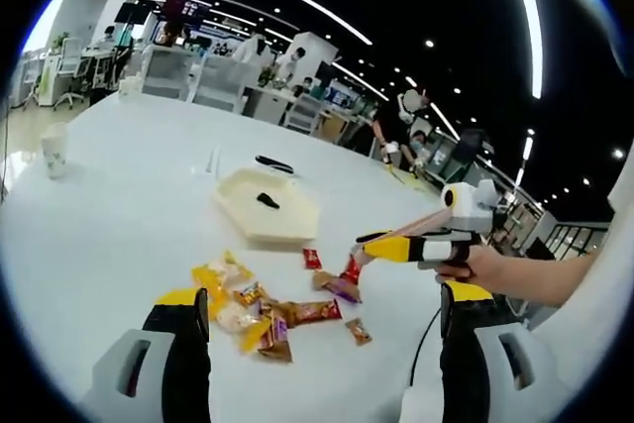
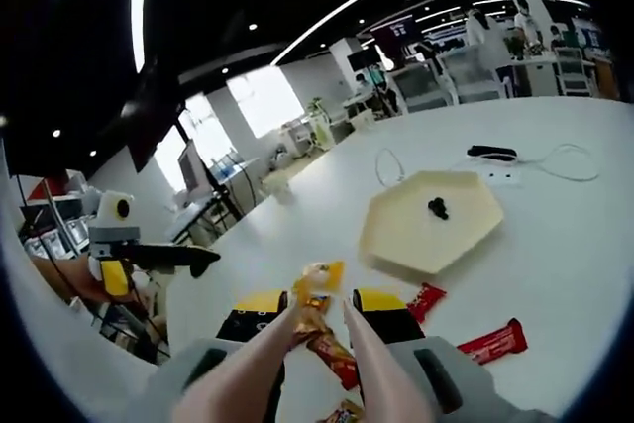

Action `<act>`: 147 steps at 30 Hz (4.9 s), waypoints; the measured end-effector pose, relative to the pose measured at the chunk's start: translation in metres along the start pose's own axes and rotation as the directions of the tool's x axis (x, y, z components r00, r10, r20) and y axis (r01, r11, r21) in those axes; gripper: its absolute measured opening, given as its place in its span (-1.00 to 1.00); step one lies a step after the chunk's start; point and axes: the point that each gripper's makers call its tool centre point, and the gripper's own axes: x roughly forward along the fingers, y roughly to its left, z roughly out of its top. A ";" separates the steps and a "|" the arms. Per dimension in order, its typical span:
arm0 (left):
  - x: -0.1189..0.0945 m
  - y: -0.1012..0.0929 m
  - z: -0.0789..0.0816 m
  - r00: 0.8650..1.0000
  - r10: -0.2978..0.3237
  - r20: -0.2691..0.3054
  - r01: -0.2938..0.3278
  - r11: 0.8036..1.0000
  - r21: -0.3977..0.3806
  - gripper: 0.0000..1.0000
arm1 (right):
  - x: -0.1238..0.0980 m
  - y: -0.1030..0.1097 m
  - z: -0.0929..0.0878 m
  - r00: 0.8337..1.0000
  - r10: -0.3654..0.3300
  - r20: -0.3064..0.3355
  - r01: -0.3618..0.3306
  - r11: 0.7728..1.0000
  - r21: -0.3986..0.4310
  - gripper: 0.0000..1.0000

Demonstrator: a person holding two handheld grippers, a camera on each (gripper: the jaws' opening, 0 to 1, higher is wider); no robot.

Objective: Place the target food into the container with the food tongs after gripping and lifting it, then release it inside without dropping or visibly crushing the food.

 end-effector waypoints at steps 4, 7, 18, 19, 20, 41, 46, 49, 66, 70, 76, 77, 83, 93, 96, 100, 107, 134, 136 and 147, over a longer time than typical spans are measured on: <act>0.001 0.000 -0.001 1.000 0.001 0.001 -0.001 1.000 -0.004 0.95 | 0.001 -0.001 -0.003 1.000 0.006 -0.014 -0.007 1.000 -0.023 -0.48; 0.002 0.001 -0.002 1.000 0.002 -0.004 -0.002 1.000 -0.006 0.95 | 0.001 0.000 -0.005 1.000 0.006 -0.028 -0.008 0.998 -0.057 -0.49; 0.004 0.004 -0.005 1.000 0.001 -0.024 -0.001 1.000 -0.004 0.94 | 0.002 0.002 -0.013 0.998 0.022 -0.051 -0.027 0.995 -0.094 -0.49; 0.004 0.004 -0.006 1.000 0.001 -0.026 -0.001 1.000 -0.004 0.94 | 0.003 0.002 -0.013 0.998 0.022 -0.050 -0.027 0.995 -0.096 -0.49; 0.005 0.004 -0.006 1.000 0.001 -0.030 -0.001 1.000 -0.006 0.94 | 0.003 0.002 -0.013 0.998 0.022 -0.050 -0.027 0.995 -0.098 -0.49; 0.005 0.008 -0.012 0.999 0.002 -0.040 -0.003 1.000 -0.011 0.94 | 0.011 0.008 -0.034 0.992 0.031 -0.121 -0.049 0.986 -0.156 -0.48; 0.004 0.009 -0.016 0.999 0.003 -0.045 -0.004 1.000 -0.012 0.94 | 0.012 0.008 -0.036 0.991 0.026 -0.129 -0.048 0.985 -0.169 -0.48; 0.003 0.009 -0.017 0.999 0.003 -0.045 -0.003 1.000 -0.011 0.94 | 0.013 0.007 -0.038 0.991 0.022 -0.131 -0.044 0.985 -0.167 -0.48; 0.002 0.008 -0.019 0.999 -0.002 -0.048 0.002 1.000 -0.003 0.95 | 0.015 0.000 -0.055 0.986 -0.008 -0.168 -0.024 0.982 -0.187 -0.47; 0.002 0.007 -0.019 0.999 -0.004 -0.048 0.004 1.000 0.001 0.95 | 0.016 -0.001 -0.056 0.985 -0.012 -0.172 -0.021 0.982 -0.190 -0.47; 0.003 0.006 -0.020 0.999 -0.008 -0.049 0.008 1.000 0.007 0.95 | 0.019 0.000 -0.061 0.982 -0.013 -0.190 -0.028 0.977 -0.212 -0.47; 0.003 0.006 -0.020 0.999 -0.008 -0.048 0.009 1.000 0.008 0.95 | 0.020 -0.001 -0.062 0.982 -0.012 -0.191 -0.029 0.977 -0.213 -0.47; 0.003 0.007 -0.018 0.999 -0.008 -0.038 0.009 1.000 0.021 0.94 | 0.021 -0.002 -0.064 0.980 -0.012 -0.200 -0.032 0.976 -0.215 -0.47; 0.002 0.008 -0.017 0.999 -0.005 -0.041 0.006 1.000 0.018 0.93 | 0.024 -0.007 -0.070 0.978 -0.015 -0.208 -0.033 0.974 -0.224 -0.47; 0.002 0.008 -0.017 0.999 -0.004 -0.041 0.005 1.000 0.016 0.93 | 0.025 -0.007 -0.073 0.977 -0.015 -0.213 -0.034 0.974 -0.225 -0.47; 0.002 0.010 -0.018 0.999 -0.001 -0.043 0.002 1.000 0.015 0.92 | 0.027 -0.009 -0.075 0.976 -0.014 -0.218 -0.036 0.974 -0.225 -0.46; 0.005 0.008 -0.018 0.999 -0.004 -0.047 0.004 1.000 0.007 0.91 | 0.030 -0.008 -0.074 0.977 -0.002 -0.213 -0.046 0.975 -0.217 -0.46; 0.005 0.014 -0.019 1.000 -0.005 -0.031 0.004 0.999 -0.036 0.91 | 0.045 -0.006 -0.087 0.952 -0.006 -0.305 -0.118 0.914 -0.387 -0.46; 0.005 0.015 -0.018 1.000 -0.006 -0.029 0.005 0.999 -0.038 0.90 | 0.045 -0.007 -0.087 0.952 -0.007 -0.307 -0.118 0.914 -0.388 -0.46; 0.006 0.016 -0.025 0.999 -0.001 -0.049 -0.001 0.999 -0.038 0.87 | 0.046 -0.010 -0.091 0.950 -0.010 -0.311 -0.118 0.913 -0.390 -0.45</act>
